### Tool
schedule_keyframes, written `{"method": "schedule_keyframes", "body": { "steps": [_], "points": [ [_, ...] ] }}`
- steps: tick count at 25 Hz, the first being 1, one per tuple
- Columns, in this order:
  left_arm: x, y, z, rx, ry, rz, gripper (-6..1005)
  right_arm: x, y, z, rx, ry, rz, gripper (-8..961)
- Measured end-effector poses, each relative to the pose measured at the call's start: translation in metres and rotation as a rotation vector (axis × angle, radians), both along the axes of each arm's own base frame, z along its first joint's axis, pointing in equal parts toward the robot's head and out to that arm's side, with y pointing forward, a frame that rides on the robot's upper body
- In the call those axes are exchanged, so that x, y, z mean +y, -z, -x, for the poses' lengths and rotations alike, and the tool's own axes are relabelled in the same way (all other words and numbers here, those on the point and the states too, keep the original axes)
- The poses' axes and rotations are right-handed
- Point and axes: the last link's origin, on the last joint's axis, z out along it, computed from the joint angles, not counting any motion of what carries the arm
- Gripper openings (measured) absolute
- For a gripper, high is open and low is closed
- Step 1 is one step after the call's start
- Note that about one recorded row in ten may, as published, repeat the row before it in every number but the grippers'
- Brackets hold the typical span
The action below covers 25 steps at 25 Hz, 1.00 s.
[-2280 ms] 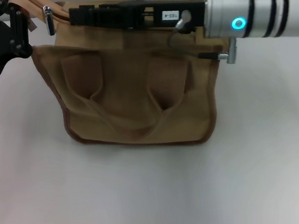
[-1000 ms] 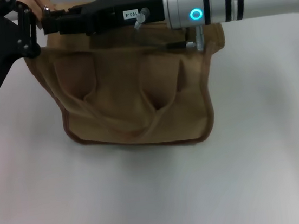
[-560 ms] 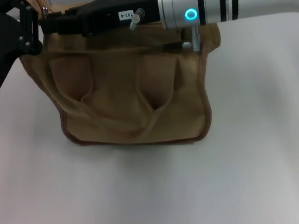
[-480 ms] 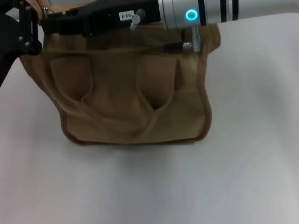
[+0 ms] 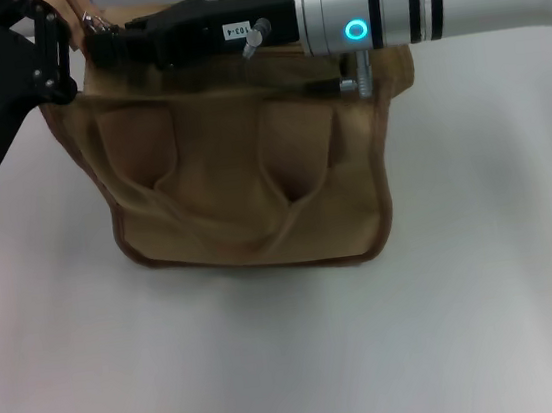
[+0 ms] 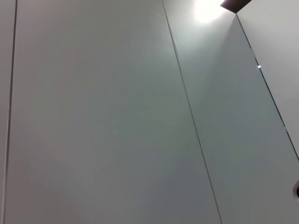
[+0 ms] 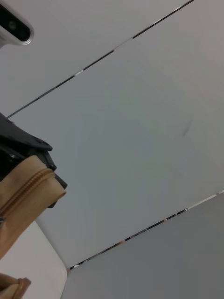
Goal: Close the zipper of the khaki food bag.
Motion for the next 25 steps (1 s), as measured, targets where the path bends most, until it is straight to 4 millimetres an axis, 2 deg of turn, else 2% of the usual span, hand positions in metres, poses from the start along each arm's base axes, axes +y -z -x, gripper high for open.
{"method": "schedule_keyframes", "body": {
  "steps": [5, 16, 25],
  "points": [
    [-0.001, 0.000, 0.003, -0.005, -0.014, -0.003, 21, -0.003, -0.004, -0.006, 0.026, -0.033, -0.024, 45],
    [-0.001, -0.002, 0.018, -0.019, -0.112, -0.018, 22, -0.007, -0.016, -0.035, 0.058, 0.001, -0.072, 1],
    [-0.006, -0.004, 0.034, -0.030, -0.199, -0.044, 24, -0.016, -0.026, -0.075, 0.040, 0.052, -0.105, 5]
  ]
}}
